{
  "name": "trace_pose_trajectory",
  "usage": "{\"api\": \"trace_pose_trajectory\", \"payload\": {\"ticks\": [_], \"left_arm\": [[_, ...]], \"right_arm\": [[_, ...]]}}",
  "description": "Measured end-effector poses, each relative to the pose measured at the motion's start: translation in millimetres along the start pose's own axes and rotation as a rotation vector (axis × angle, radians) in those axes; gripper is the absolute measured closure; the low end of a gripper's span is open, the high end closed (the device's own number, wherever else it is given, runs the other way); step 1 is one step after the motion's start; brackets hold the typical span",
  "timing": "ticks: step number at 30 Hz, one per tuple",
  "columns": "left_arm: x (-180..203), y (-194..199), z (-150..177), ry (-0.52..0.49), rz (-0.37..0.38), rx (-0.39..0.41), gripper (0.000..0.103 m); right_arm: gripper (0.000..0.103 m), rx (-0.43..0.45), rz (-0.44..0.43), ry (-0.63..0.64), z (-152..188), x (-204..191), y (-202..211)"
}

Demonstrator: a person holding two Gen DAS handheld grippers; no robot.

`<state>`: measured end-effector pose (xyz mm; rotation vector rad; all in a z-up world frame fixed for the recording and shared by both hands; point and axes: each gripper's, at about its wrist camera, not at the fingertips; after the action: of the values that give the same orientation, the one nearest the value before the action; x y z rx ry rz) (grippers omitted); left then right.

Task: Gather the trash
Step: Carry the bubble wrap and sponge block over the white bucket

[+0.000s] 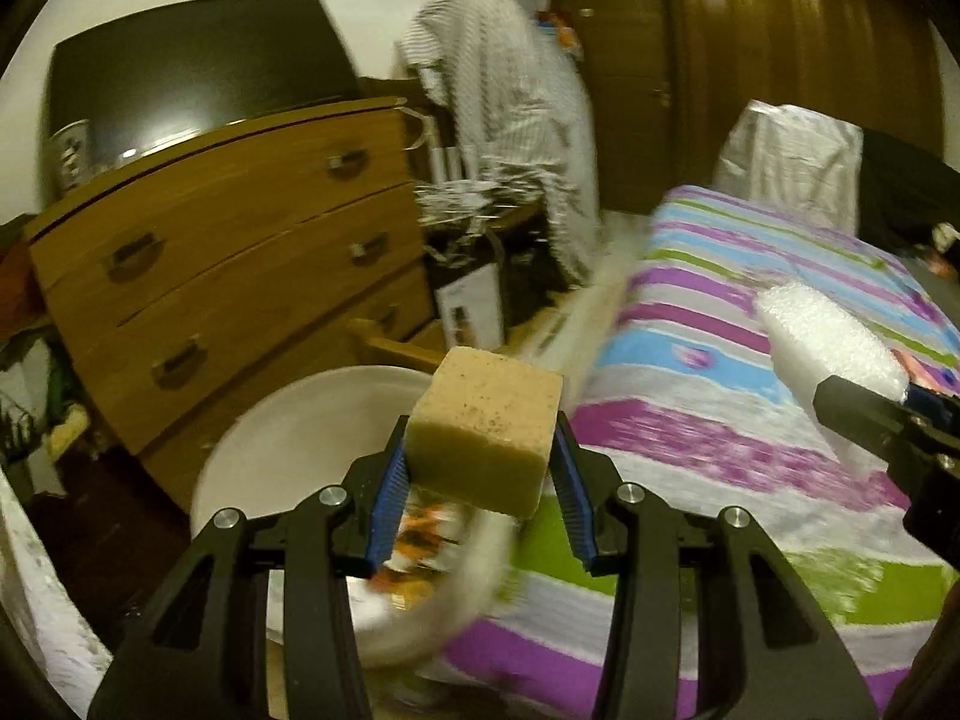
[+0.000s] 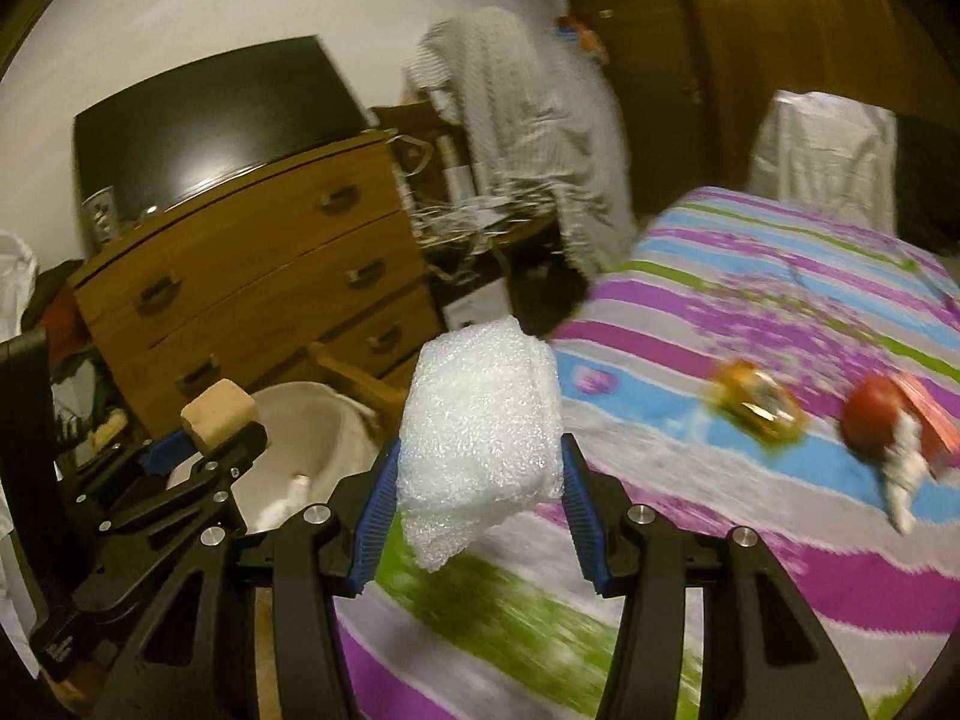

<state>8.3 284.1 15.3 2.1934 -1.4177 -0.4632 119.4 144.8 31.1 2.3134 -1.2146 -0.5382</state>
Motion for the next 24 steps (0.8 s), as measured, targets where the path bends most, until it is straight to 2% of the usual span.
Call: {"api": "trace_pose_trajectory", "payload": {"ticks": [8, 14, 20, 24], "left_arm": [[-76.4, -15.1, -14.2, 0.042, -0.12, -0.023, 0.06], [-106.6, -23.2, -12.9, 0.058, -0.155, -0.045, 0.06], [-122.8, -34.5, -4.7, 0.079, -0.155, -0.074, 0.06], [-127.9, -36.3, -0.3, 0.081, -0.156, -0.074, 0.06]], "right_arm": [[0.05, -0.049, -0.11, 0.143, -31.6, -104.7, -51.7], [0.05, -0.085, -0.159, 0.212, -39.7, -158.2, -78.8], [0.05, -0.109, -0.167, 0.246, -37.7, -183.5, -91.0], [0.05, -0.117, -0.163, 0.255, -34.0, -184.2, -94.2]]}}
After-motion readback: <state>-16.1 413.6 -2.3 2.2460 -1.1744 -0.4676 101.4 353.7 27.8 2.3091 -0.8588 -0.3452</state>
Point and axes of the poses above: each gripper's, at about its wrist camera, not at the fingertips, and y roughly against the way its jaws point, x to its right, z to its underside, and after that the axes turned 8 degrees about z, right-handed
